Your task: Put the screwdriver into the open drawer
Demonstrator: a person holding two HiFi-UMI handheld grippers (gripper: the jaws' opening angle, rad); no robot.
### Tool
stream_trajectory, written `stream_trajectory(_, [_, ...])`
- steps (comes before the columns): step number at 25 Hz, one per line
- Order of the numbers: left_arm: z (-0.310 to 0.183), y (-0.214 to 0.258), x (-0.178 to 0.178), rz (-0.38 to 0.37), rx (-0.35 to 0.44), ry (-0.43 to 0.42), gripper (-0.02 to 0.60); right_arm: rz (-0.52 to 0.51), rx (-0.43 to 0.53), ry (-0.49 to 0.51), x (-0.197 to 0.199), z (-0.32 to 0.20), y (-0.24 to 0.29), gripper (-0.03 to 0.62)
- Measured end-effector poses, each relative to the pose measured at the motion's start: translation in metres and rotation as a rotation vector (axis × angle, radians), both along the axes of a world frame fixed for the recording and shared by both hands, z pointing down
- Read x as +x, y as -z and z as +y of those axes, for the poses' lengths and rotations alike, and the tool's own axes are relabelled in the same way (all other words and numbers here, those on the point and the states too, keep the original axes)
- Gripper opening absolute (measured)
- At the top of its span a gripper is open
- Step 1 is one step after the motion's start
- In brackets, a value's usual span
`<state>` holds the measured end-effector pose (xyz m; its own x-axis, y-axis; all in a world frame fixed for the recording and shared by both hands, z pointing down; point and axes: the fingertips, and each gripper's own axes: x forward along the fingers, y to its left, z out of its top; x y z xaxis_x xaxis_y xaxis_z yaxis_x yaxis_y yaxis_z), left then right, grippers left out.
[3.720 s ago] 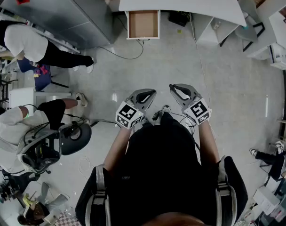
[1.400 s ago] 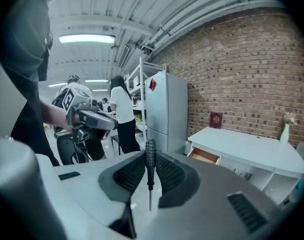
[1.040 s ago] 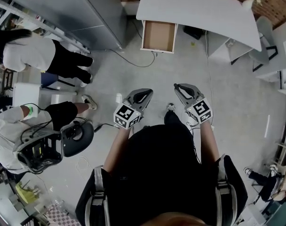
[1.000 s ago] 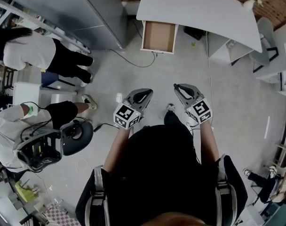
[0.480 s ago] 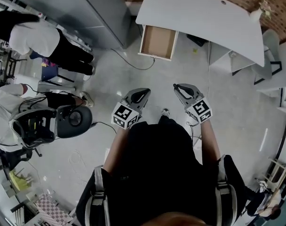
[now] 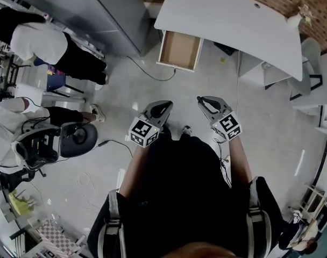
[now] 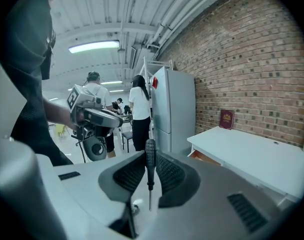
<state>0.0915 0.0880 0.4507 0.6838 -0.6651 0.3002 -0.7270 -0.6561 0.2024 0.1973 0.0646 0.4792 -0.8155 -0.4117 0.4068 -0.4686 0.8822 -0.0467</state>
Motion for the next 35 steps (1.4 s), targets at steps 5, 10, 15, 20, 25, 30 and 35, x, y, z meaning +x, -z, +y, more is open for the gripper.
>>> stream_trajectory(5, [-0.014,0.0,-0.006,0.014,0.011,-0.007,0.017,0.006,0.004,-0.019,-0.006,-0.008,0.001,0.121])
stream_trajectory(10, [-0.033,0.003,-0.007,0.03,0.023,-0.035,0.017,0.017,0.01,-0.038,-0.01,-0.018,0.003,0.121])
stream_trajectory(15, [-0.051,0.001,-0.011,0.045,0.017,-0.057,0.017,0.027,0.004,-0.058,-0.016,-0.035,0.004,0.121])
stream_trajectory(20, [-0.071,-0.004,-0.027,0.056,0.0,-0.069,0.017,0.04,-0.005,-0.066,-0.032,-0.052,0.003,0.121])
stream_trajectory(25, [-0.095,-0.006,-0.041,0.063,-0.008,-0.08,0.017,0.055,-0.02,-0.075,-0.046,-0.07,-0.001,0.121])
stream_trajectory(30, [-0.121,-0.006,-0.057,0.068,-0.012,-0.091,0.017,0.065,-0.023,-0.087,-0.059,-0.094,-0.001,0.121])
stream_trajectory(35, [-0.142,-0.01,-0.07,0.075,-0.019,-0.109,0.017,0.073,-0.024,-0.101,-0.073,-0.115,-0.005,0.121])
